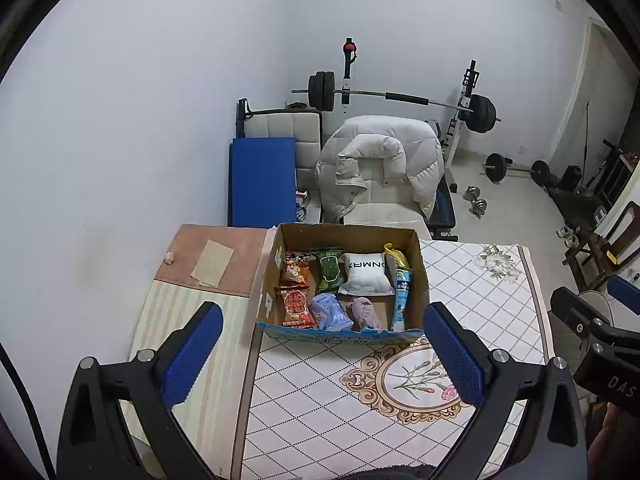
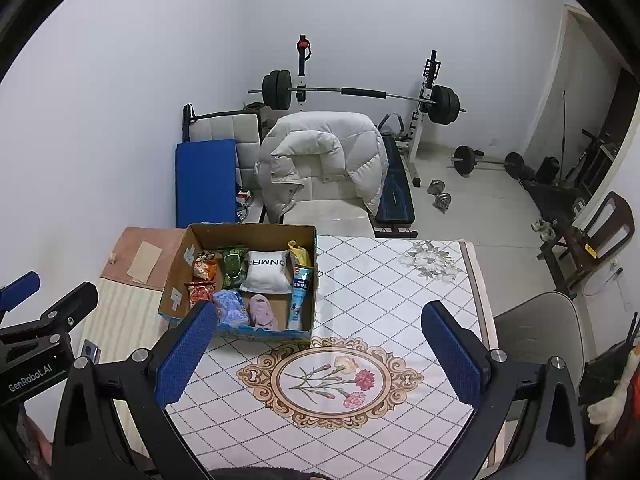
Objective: Organize soft objects
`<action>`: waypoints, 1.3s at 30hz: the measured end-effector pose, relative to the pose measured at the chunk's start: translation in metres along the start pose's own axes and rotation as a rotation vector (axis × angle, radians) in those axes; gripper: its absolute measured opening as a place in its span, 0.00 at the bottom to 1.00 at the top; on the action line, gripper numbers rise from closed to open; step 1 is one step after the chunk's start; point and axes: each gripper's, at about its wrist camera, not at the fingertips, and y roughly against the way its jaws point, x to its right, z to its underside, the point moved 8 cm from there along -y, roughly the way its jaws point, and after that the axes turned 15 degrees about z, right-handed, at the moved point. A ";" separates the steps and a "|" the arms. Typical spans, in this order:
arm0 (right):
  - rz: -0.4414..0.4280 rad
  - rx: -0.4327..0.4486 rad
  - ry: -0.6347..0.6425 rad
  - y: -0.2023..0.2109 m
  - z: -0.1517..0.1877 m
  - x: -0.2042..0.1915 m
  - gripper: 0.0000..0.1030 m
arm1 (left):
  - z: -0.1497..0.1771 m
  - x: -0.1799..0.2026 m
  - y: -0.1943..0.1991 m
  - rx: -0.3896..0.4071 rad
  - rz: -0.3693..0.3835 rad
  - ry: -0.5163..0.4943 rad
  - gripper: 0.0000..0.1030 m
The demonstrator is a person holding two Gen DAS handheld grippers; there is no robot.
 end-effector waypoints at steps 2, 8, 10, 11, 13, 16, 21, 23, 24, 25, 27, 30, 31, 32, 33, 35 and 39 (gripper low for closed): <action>0.002 -0.002 -0.002 0.000 0.001 0.001 1.00 | -0.001 -0.001 0.001 0.003 0.001 -0.001 1.00; 0.002 0.001 -0.002 0.000 0.001 0.001 1.00 | -0.001 0.000 0.001 0.002 0.001 -0.002 1.00; 0.002 0.001 -0.001 0.000 0.001 0.002 1.00 | -0.001 0.000 0.000 0.002 0.001 -0.002 1.00; 0.002 0.001 -0.001 0.001 0.001 0.002 1.00 | -0.002 0.000 0.001 0.003 0.001 -0.003 1.00; 0.001 0.001 -0.002 0.000 0.001 0.002 1.00 | -0.001 0.000 0.000 0.003 0.001 -0.002 1.00; 0.002 0.002 -0.002 0.001 0.001 0.002 1.00 | -0.001 0.000 0.000 0.004 0.000 -0.002 1.00; 0.000 0.001 -0.001 0.001 0.001 0.002 1.00 | -0.001 0.001 0.001 0.004 0.001 -0.003 1.00; 0.003 0.002 -0.002 0.001 0.001 0.002 1.00 | -0.002 0.002 0.002 0.005 0.002 -0.004 1.00; 0.003 0.002 -0.002 0.001 0.001 0.002 1.00 | -0.002 0.002 0.003 0.005 0.001 -0.006 1.00; 0.003 0.001 -0.003 0.000 0.001 0.002 1.00 | -0.003 0.002 0.003 0.004 0.001 -0.006 1.00; 0.004 0.002 -0.003 0.001 0.001 0.002 1.00 | -0.002 0.002 0.003 0.005 0.001 -0.005 1.00; 0.006 0.003 -0.006 0.001 0.002 0.003 1.00 | -0.003 0.003 0.004 0.006 0.001 -0.005 1.00; 0.006 0.003 -0.006 0.001 0.002 0.003 1.00 | -0.004 0.002 0.004 0.005 0.000 -0.003 1.00; 0.005 0.003 -0.006 0.001 0.002 0.003 1.00 | -0.005 0.002 0.005 0.003 0.001 -0.002 1.00; 0.004 0.002 -0.006 0.001 0.002 0.003 1.00 | -0.004 0.002 0.005 0.003 0.001 -0.004 1.00; 0.005 0.002 -0.008 0.002 0.001 0.005 1.00 | -0.005 0.003 0.006 0.002 0.002 -0.005 1.00; 0.007 0.002 -0.007 0.003 0.001 0.005 1.00 | -0.005 0.003 0.006 0.002 0.003 -0.006 1.00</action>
